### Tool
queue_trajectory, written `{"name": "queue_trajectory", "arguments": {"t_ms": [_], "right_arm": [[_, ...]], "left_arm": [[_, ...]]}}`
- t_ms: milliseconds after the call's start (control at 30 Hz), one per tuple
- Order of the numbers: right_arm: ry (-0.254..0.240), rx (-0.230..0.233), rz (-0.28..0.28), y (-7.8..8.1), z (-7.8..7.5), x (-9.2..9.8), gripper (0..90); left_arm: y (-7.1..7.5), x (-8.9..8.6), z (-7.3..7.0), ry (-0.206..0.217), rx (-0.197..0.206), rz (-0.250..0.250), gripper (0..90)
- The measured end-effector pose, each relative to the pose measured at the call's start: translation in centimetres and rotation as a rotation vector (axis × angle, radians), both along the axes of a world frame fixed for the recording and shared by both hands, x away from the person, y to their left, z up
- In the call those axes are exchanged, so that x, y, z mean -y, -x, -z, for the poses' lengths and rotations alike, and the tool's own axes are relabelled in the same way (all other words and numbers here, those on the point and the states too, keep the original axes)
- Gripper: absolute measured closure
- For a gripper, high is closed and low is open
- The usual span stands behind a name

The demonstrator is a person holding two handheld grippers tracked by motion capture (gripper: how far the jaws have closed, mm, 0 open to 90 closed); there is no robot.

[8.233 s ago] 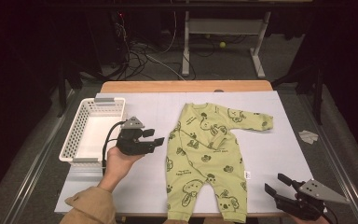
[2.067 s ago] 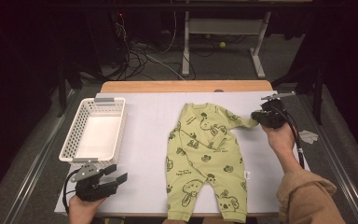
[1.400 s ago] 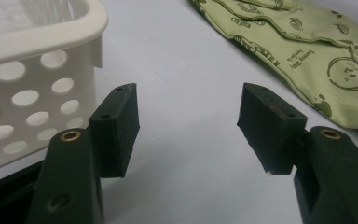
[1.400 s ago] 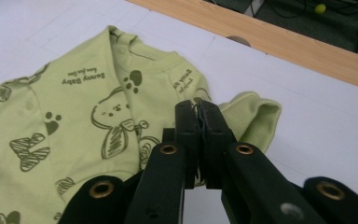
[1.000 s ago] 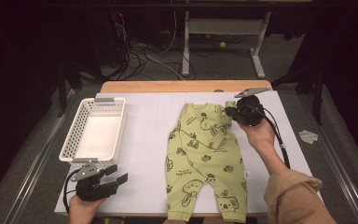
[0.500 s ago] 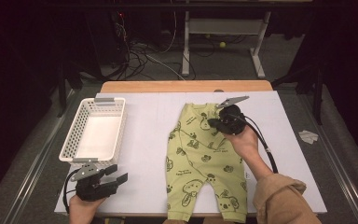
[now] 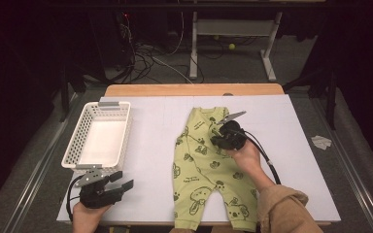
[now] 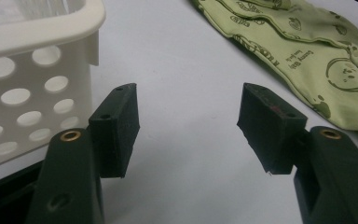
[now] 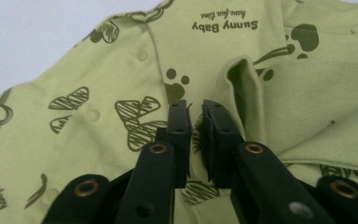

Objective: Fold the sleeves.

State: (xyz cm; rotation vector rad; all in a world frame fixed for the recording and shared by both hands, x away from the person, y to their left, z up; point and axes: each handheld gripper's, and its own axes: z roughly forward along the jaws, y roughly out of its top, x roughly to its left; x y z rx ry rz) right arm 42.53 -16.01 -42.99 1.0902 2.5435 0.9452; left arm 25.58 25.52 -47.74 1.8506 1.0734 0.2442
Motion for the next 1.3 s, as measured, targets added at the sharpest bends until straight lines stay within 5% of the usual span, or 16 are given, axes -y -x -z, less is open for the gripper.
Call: {"name": "queue_trajectory", "arguments": {"t_ms": [333, 500, 867, 967, 1100, 1300], "right_arm": [[-0.028, 0.093, 0.043, 1.0, -2.8, 1.7, 77.0], [0.025, 0.053, 0.088, 0.0, -1.7, 1.4, 77.1], [0.088, -0.027, 0.069, -1.1, 0.7, -1.9, 73.5], [0.123, -0.054, 0.061, -1.3, 1.4, -2.5, 84.9], [0.144, -0.026, 0.034, -0.9, 1.0, -2.7, 90.0], [0.107, 0.012, -0.009, 0.1, -0.9, -2.6, 90.0]], "left_arm": [[0.0, 0.0, 0.0, 0.001, 0.000, -0.001, 35.7], [-0.1, 0.0, 0.0, 0.001, -0.002, 0.002, 35.7], [0.0, 0.0, 0.0, 0.001, 0.001, 0.003, 35.7], [0.0, 0.0, 0.0, 0.000, 0.001, 0.004, 35.7], [-0.1, 0.0, 0.0, 0.000, -0.002, 0.006, 35.7], [-0.1, 0.1, 0.0, -0.003, -0.001, 0.003, 35.7]]}}
